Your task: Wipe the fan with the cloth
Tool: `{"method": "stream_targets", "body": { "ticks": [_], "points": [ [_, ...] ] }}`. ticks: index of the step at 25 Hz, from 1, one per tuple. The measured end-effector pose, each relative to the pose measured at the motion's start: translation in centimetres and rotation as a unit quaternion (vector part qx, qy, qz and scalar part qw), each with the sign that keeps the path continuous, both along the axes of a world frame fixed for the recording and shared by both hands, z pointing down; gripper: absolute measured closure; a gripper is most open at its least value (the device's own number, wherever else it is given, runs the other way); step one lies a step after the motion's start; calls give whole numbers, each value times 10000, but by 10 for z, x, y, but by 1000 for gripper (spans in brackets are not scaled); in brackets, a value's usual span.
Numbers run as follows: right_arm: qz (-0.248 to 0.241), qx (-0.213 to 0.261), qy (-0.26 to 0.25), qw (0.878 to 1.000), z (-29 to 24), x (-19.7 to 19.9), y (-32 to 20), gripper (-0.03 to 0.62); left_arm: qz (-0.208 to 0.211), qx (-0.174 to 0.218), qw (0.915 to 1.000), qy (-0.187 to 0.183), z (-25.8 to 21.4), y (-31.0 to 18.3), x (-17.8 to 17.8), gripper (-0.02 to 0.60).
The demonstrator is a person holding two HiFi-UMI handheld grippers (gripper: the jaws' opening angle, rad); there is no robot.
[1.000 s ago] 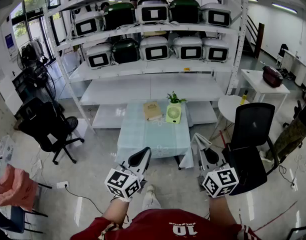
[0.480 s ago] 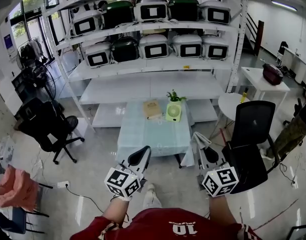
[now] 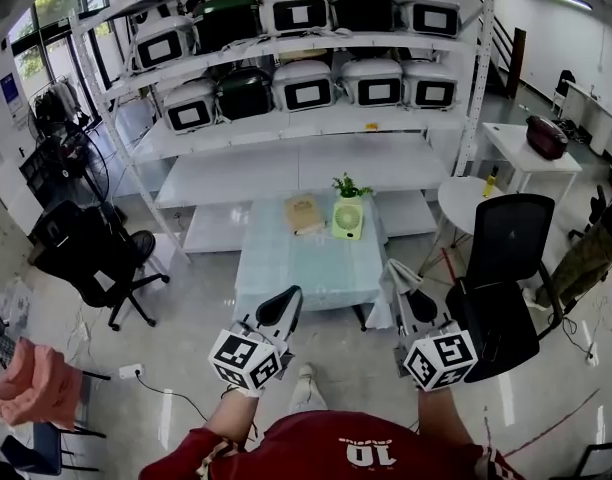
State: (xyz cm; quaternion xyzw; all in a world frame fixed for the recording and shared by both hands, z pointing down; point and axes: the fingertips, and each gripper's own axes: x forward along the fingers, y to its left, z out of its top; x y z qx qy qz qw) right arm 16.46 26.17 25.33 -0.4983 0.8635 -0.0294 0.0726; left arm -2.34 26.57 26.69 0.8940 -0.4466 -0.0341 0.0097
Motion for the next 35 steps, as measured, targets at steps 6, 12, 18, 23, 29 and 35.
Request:
{"method": "stream_targets", "body": {
  "ticks": [6, 12, 18, 23, 29, 35],
  "points": [
    [111, -132, -12, 9998, -2, -8, -42, 576, 99, -53, 9999, 37, -3, -46, -10, 577],
    [206, -291, 91, 9993, 2, -25, -100, 576, 118, -126, 9998, 102, 3, -107, -30, 577],
    [258, -550, -22, 9982, 11, -47, -167, 576, 212, -205, 9994, 181, 12, -175, -56, 578],
    [408, -814, -202, 9956, 21, -67, -223, 576, 338, -292, 9986, 280, 17, -233, -86, 577],
    [713, -1031, -218, 9919, 32, -86, -273, 576, 572, -432, 9967, 393, 30, -288, -111, 578],
    [930, -1190, -133, 9884, 45, -95, -300, 576, 836, -533, 9943, 382, 45, -322, -106, 578]
  ]
}}
